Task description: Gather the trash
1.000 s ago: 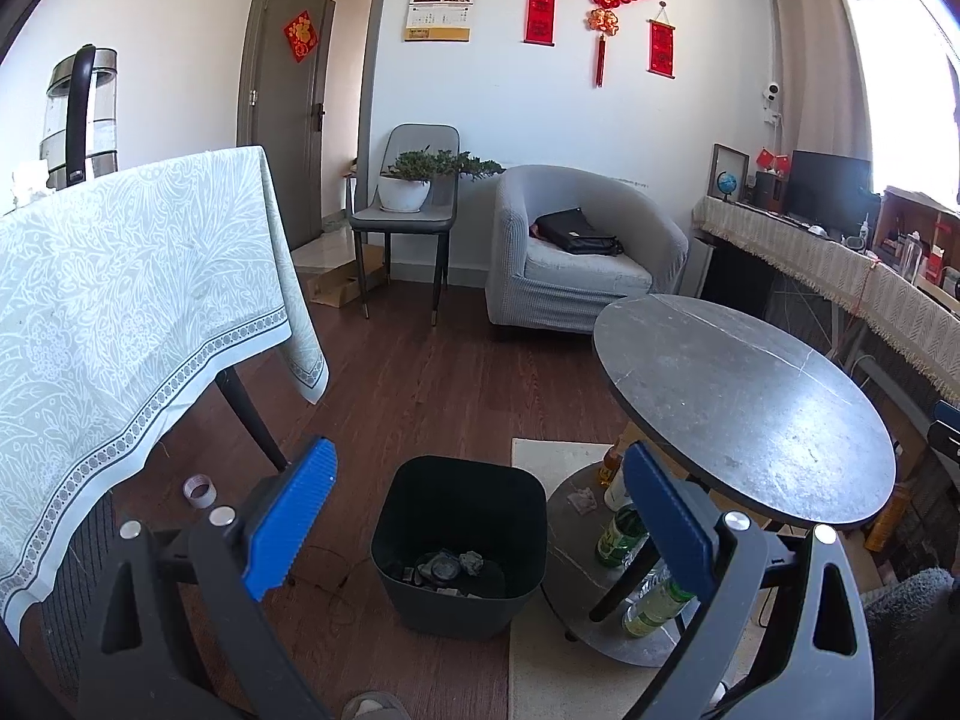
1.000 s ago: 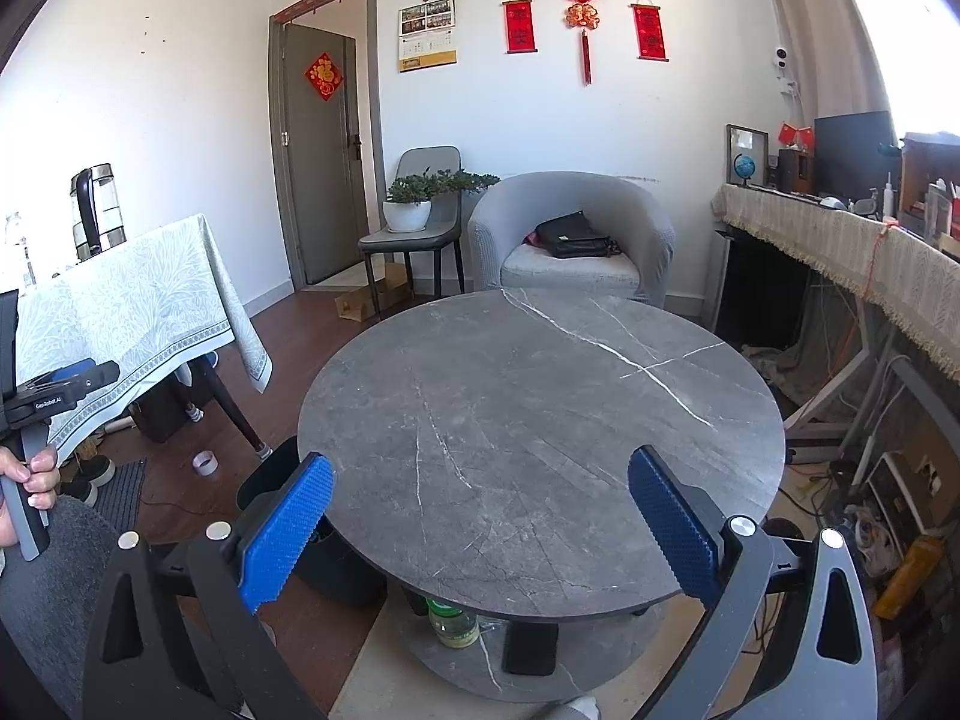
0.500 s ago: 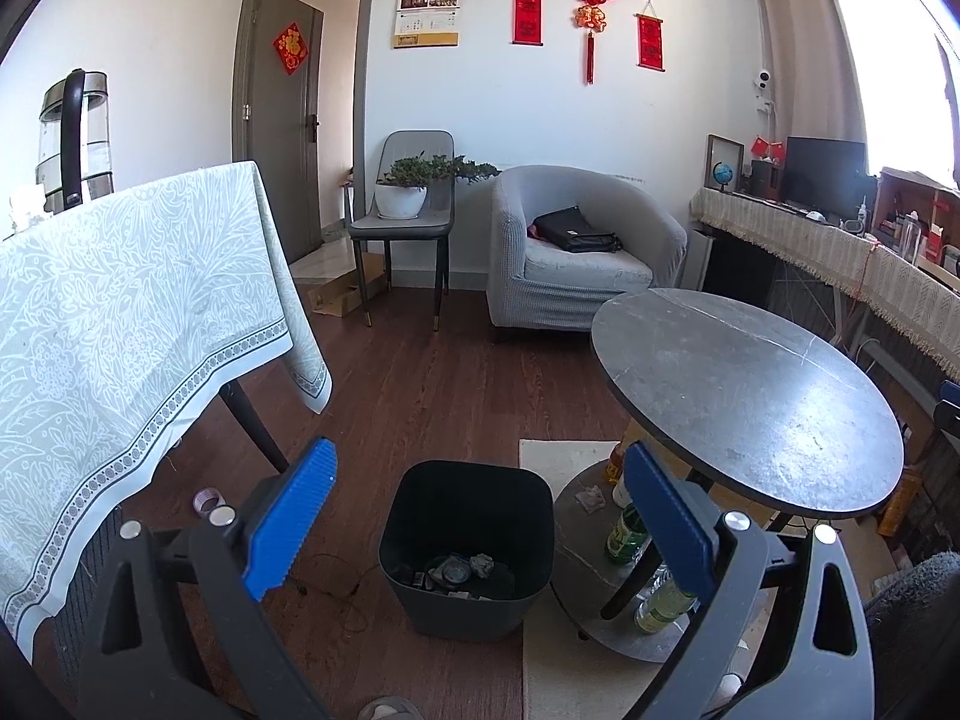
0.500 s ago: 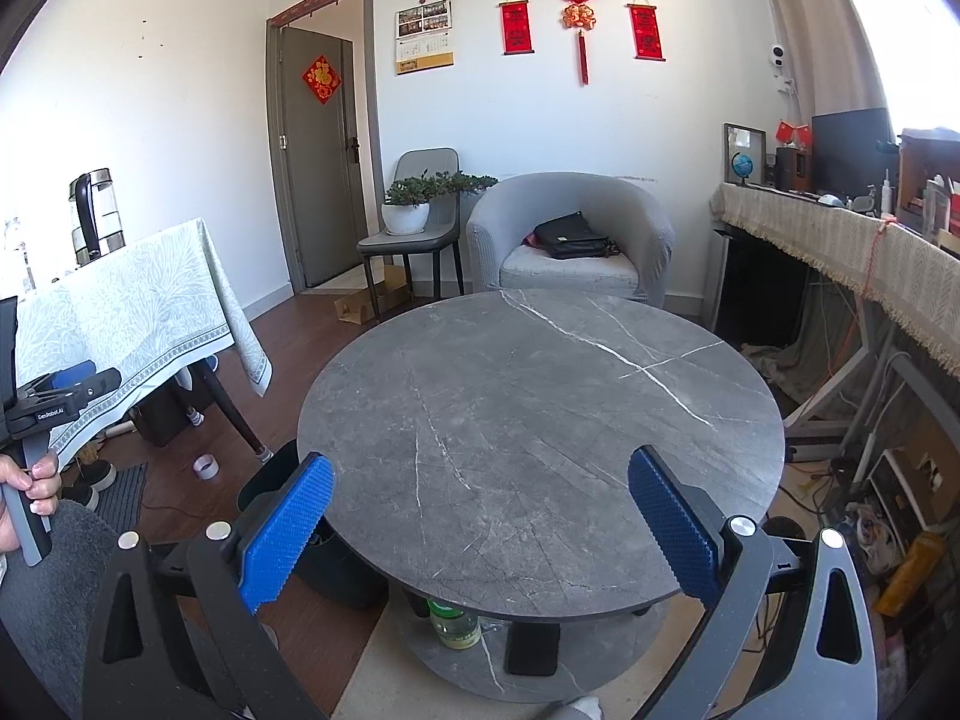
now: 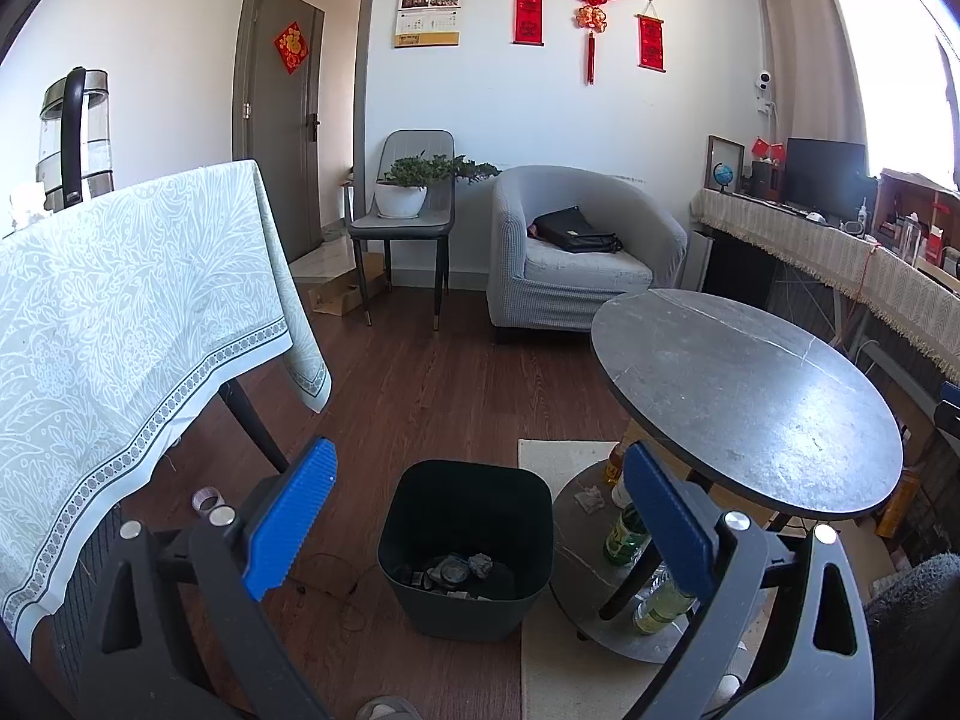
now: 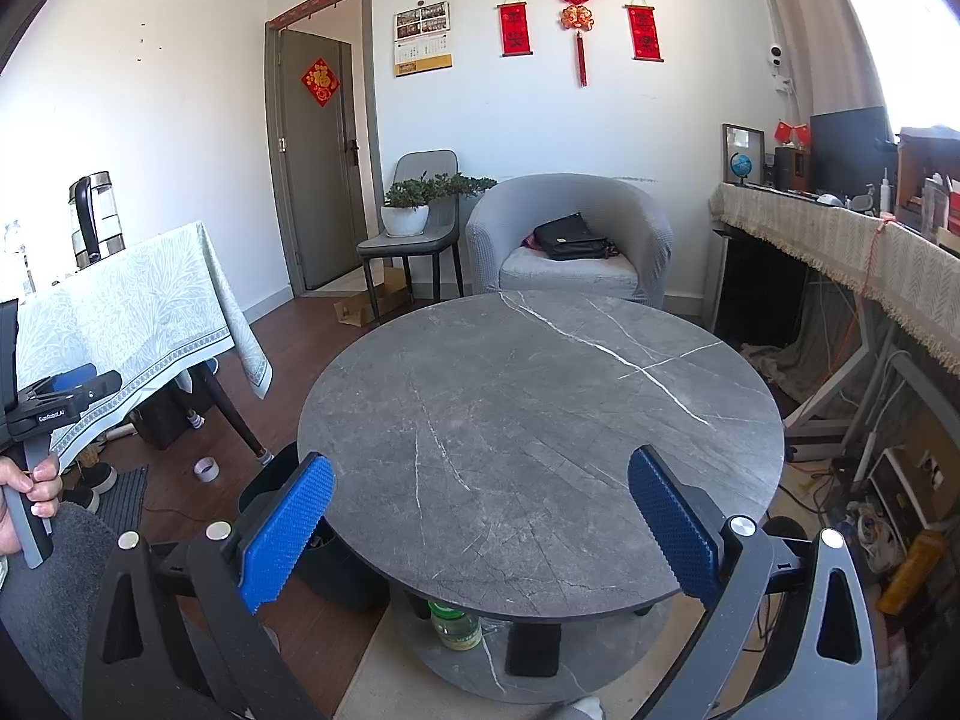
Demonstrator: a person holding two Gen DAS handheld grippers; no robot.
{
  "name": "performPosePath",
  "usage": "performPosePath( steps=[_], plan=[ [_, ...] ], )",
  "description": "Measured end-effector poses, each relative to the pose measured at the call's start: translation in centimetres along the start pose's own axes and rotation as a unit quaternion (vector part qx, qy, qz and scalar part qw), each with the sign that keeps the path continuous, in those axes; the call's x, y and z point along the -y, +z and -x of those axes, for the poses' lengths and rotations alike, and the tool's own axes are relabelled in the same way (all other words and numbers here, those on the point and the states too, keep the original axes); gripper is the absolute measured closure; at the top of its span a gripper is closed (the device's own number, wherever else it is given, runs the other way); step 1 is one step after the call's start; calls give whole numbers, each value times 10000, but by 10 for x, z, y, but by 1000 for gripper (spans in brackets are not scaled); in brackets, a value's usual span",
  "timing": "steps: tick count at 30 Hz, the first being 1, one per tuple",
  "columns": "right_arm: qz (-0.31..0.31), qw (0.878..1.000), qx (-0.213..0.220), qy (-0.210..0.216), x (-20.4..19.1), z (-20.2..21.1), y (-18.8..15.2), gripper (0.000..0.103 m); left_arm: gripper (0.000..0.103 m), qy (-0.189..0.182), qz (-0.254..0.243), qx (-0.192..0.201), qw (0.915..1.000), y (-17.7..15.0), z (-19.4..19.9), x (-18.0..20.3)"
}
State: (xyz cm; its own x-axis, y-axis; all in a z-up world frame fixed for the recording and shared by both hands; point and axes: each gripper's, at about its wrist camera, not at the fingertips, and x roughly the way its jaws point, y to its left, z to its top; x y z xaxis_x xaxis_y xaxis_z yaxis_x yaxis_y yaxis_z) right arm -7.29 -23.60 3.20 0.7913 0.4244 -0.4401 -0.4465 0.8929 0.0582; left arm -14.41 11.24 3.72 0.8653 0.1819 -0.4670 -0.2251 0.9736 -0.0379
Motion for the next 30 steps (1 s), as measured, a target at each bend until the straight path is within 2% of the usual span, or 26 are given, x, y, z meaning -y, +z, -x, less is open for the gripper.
performPosePath(
  steps=[30],
  plan=[
    [1,10000,-2,-5,0,0,-1,3,5,-23,52,7,10000,-1,-1,-1]
  ],
)
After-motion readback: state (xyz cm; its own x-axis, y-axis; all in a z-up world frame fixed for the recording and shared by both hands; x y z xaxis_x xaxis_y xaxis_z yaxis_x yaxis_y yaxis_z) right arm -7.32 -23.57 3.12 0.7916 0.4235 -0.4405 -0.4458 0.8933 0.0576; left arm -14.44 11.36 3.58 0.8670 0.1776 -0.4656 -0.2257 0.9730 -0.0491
